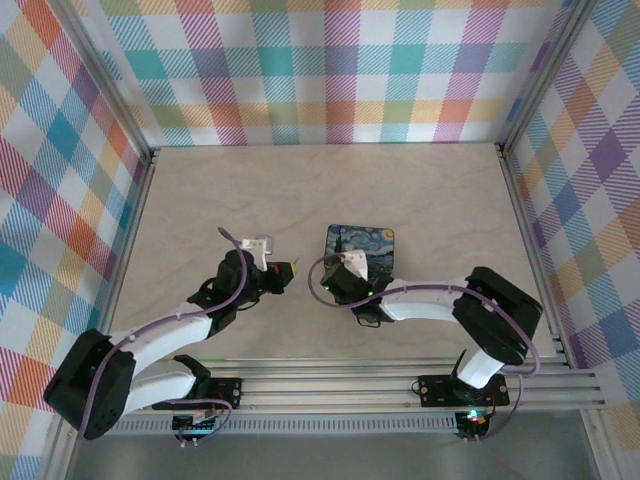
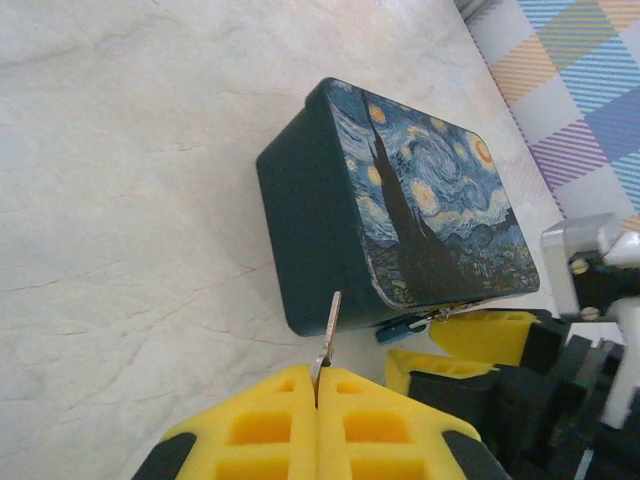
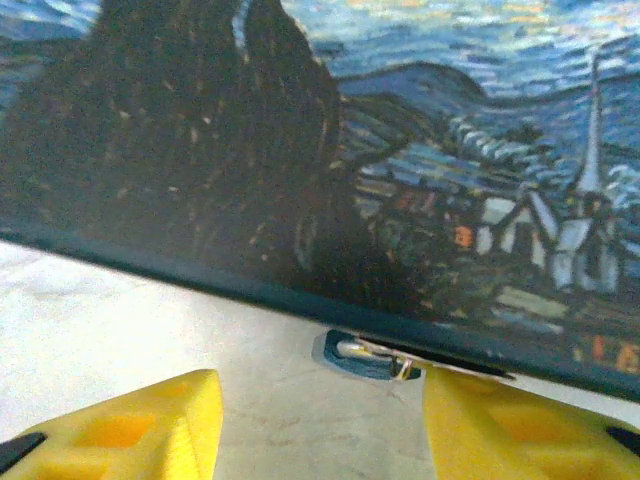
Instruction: Unlock a padlock with a key
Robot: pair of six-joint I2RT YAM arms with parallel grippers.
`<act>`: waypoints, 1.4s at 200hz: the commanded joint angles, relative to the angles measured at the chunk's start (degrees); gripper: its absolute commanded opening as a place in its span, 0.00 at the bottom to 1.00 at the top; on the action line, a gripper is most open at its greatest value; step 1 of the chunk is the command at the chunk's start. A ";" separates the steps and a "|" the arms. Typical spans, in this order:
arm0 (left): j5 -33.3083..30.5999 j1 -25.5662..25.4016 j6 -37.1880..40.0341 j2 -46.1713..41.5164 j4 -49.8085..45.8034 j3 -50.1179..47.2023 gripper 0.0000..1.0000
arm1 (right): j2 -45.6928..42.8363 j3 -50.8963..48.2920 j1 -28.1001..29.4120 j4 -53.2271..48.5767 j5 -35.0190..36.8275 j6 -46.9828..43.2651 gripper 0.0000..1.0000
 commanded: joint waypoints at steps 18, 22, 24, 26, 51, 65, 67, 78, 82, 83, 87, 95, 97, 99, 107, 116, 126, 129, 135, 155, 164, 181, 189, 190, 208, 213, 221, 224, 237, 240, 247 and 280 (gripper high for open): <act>6.00 2.70 1.35 -6.55 -8.44 -0.70 0.00 | 6.04 1.24 1.98 1.71 9.18 9.03 0.56; 6.13 2.70 0.99 -7.67 -8.60 -1.34 0.00 | 6.26 1.19 2.26 1.55 9.45 9.40 0.56; 6.17 2.70 0.90 -8.19 -8.63 -1.74 0.00 | 6.40 1.14 2.27 1.54 9.64 9.48 0.56; 6.13 2.70 0.59 -8.76 -8.74 -2.08 0.00 | 6.52 1.09 2.39 1.32 9.82 9.75 0.56; 5.48 2.77 0.65 -15.68 -12.31 -5.66 0.00 | 6.41 -0.70 2.54 0.41 11.74 14.14 0.55; 5.30 2.92 1.81 -18.32 -15.29 -6.24 0.00 | 6.38 -2.37 2.48 2.23 12.39 15.51 0.56; 5.35 2.95 1.89 -18.63 -15.68 -6.24 0.00 | 6.39 -2.56 2.51 2.79 12.39 15.51 0.56; 5.44 3.14 2.50 -19.84 -17.27 -6.24 0.00 | 6.73 -3.34 2.50 4.84 12.47 14.98 0.56; 5.52 3.23 2.58 -20.10 -17.58 -6.15 0.00 | 6.89 -3.39 2.49 5.38 12.53 14.80 0.56; 5.54 3.23 2.56 -20.19 -17.63 -6.15 0.00 | 6.92 -3.37 2.47 5.52 12.56 14.76 0.56; 5.56 3.27 2.60 -20.40 -17.85 -6.15 0.00 | 7.17 -3.24 2.42 5.76 12.60 14.57 0.56; 5.70 3.31 2.60 -20.46 -18.18 -5.97 0.00 | 7.56 -2.73 2.28 5.81 12.68 14.19 0.57; 5.73 3.32 2.64 -20.42 -18.14 -5.91 0.00 | 7.69 -2.67 2.28 5.77 12.57 14.09 0.57; 5.80 3.36 2.63 -20.34 -18.17 -5.85 0.00 | 7.79 -2.55 2.26 5.78 12.53 13.97 0.57; 6.02 3.36 2.63 -20.04 -18.15 -5.72 0.00 | 8.15 -2.17 2.19 5.91 12.52 13.49 0.57; 6.27 3.43 2.70 -19.61 -18.01 -5.49 0.00 | 8.43 -2.11 2.10 6.32 12.51 13.09 0.57; 6.60 3.45 2.97 -19.19 -17.77 -5.28 0.00 | 8.55 -2.29 1.78 6.81 12.43 12.71 0.57; 6.71 3.49 3.02 -19.03 -17.77 -5.26 0.00 | 8.47 -2.42 1.60 6.99 12.44 12.57 0.57; 6.71 3.48 3.23 -18.86 -17.78 -5.19 0.00 | 8.40 -2.67 1.30 7.49 12.42 12.19 0.57; 6.58 3.41 3.65 -19.15 -17.87 -5.31 0.00 | 8.20 -3.63 -0.03 10.44 11.79 9.70 0.57; 6.45 3.44 3.72 -19.61 -17.97 -5.61 0.00 | 8.38 -3.87 -0.71 12.18 10.79 8.01 0.55; 6.42 3.46 3.88 -20.52 -18.51 -6.12 0.00 | 8.96 -3.46 -1.75 13.18 9.19 6.20 0.50; 6.47 3.49 4.03 -21.17 -19.07 -6.15 0.00 | 9.13 -3.18 -2.14 13.17 8.60 5.73 0.47; 6.46 3.49 4.12 -21.21 -19.13 -6.15 0.00 | 9.13 -3.18 -2.22 13.20 8.53 5.70 0.46; 6.47 3.54 4.73 -23.07 -21.01 -6.17 0.00 | 9.23 -3.00 -2.66 13.31 7.53 5.02 0.35; 6.36 3.52 4.94 -23.66 -21.61 -6.14 0.00 | 9.16 -2.96 -2.78 13.24 7.38 4.80 0.31; 6.18 3.50 5.17 -24.50 -22.67 -6.15 0.00 | 8.93 -2.83 -3.00 12.95 7.17 4.71 0.26; 6.09 3.49 5.33 -24.83 -23.02 -6.06 0.00 | 8.83 -2.75 -3.08 12.78 7.04 4.71 0.24; 5.81 3.54 5.37 -26.36 -24.40 -6.05 0.00 | 8.38 -2.55 -3.55 12.41 6.16 4.53 0.16; 5.76 3.50 5.35 -26.73 -24.63 -6.06 0.00 | 8.22 -2.56 -3.67 12.31 5.93 4.53 0.14; 5.58 3.51 5.36 -27.49 -25.20 -6.11 0.00 | 7.85 -2.56 -3.85 12.10 5.47 4.53 0.10; 4.87 3.56 5.12 -30.52 -27.25 -6.10 0.00 | 4.41 -2.99 -4.81 10.01 3.95 4.40 0.00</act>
